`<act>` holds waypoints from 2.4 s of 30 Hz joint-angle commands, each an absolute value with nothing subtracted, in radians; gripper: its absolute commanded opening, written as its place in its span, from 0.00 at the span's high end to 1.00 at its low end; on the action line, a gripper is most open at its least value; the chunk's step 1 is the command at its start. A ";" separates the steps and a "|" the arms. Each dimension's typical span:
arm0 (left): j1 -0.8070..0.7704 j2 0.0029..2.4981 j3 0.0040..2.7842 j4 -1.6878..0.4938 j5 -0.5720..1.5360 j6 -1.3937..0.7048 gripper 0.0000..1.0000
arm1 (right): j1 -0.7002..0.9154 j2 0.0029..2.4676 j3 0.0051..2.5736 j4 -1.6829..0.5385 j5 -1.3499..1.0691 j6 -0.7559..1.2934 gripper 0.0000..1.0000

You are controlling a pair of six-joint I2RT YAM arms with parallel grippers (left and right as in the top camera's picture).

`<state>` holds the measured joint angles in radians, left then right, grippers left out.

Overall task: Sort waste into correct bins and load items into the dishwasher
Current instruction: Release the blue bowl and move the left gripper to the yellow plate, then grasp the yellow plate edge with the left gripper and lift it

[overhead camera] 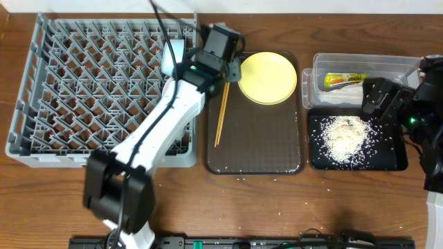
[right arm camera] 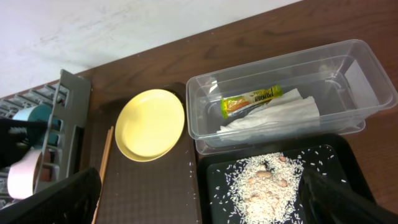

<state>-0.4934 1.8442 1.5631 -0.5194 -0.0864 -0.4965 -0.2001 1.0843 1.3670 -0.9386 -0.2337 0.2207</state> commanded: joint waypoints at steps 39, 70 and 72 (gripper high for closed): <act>-0.586 2.300 1.537 -0.294 0.101 -1.008 0.51 | -0.205 1.083 1.376 -0.939 -0.228 0.231 0.01; -0.461 2.137 1.537 -0.308 0.333 -0.915 0.93 | -0.205 1.083 1.376 -0.939 -0.228 0.231 0.01; -0.447 2.106 1.537 -0.307 0.354 -0.898 0.93 | -0.205 1.083 1.376 -0.939 -0.228 0.231 0.01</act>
